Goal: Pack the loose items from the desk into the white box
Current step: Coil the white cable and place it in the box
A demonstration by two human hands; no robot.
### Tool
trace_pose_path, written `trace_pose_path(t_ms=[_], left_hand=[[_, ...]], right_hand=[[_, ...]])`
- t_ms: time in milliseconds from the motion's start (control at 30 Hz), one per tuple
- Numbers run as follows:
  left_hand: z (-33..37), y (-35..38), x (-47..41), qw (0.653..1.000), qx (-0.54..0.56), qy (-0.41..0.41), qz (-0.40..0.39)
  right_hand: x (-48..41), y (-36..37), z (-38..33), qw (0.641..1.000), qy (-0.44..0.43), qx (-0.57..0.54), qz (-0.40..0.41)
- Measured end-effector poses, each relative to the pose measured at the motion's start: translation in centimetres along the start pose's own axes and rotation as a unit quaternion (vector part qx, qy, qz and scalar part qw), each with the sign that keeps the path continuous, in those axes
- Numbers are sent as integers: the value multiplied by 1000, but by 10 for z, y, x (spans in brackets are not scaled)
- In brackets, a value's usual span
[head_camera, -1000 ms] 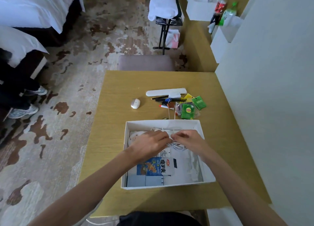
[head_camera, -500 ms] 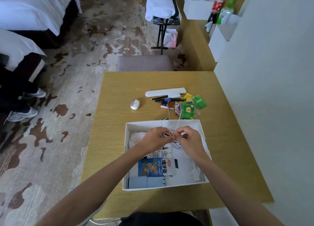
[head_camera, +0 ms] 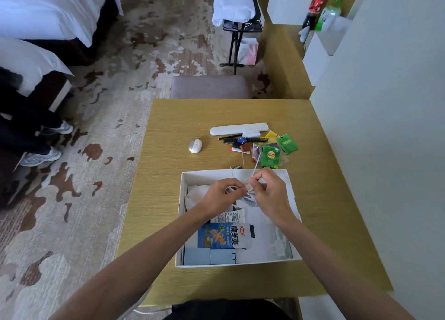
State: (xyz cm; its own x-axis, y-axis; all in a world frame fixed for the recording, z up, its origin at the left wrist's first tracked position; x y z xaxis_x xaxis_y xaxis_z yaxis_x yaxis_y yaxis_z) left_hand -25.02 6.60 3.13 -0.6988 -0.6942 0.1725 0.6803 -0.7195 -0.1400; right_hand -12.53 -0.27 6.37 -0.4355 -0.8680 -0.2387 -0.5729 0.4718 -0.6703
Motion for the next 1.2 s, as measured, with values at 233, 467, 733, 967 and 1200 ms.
trace_pose_path(t_ms=[233,467,733,967,1200], left_hand=[[-17,-5,-14,987,-158,12,-18],[-28,-4,-19,951,-293,87,35],[-34,-4,-15,844,-505,181,-7],[-33,-10,-15,864,-483,137,-25],[18,-53,-13,939,-287,161,100]], right_hand=[[-13,23,17,994,12,24,-103],[2,47,46,957,-27,202,-206],[3,59,44,939,-131,289,-134],[-3,54,44,941,-107,247,-204],[-46,-27,33,985,-89,42,-142]])
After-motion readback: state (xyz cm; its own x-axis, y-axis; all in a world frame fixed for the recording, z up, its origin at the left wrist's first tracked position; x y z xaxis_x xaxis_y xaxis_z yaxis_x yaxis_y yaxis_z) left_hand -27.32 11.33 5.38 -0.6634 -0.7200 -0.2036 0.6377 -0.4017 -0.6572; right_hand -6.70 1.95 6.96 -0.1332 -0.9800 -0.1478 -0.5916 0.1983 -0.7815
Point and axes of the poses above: each hand's wrist, its own x-axis away from the middle knuckle, its own y-axis out of the palm, z = x × y, the point moved 6 cm from there along -x, towards the middle knuckle, and after that the axes turned 9 degrees about x, right-handed, at the moved point
